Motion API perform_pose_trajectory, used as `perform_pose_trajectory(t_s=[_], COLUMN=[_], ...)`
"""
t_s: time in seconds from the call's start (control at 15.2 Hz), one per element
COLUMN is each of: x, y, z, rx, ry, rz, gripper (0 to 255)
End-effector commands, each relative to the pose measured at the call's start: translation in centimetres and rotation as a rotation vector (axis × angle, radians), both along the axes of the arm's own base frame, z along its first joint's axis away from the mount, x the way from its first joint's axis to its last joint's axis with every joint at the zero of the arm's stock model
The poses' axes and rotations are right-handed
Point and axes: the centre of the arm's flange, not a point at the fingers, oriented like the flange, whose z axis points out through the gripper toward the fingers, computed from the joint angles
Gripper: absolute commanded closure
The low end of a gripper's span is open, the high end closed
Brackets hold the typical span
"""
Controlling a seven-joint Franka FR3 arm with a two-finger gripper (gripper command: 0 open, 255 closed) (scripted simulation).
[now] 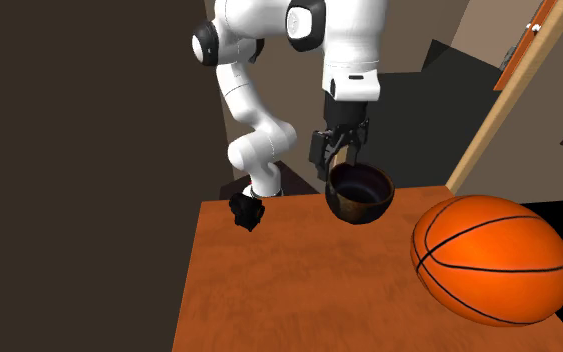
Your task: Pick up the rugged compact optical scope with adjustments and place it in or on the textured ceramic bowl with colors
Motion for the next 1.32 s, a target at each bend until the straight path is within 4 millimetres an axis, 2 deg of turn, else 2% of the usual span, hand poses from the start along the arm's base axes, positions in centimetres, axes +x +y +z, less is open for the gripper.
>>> perform_pose_trajectory(t_s=[0.0,1.25], x=[0.0,-17.5], y=[0.0,-15.9], z=[0.0,-10.9], rx=[0.000,0.082], ry=[0.000,-0.029], rz=[0.000,-0.058], gripper=[0,0])
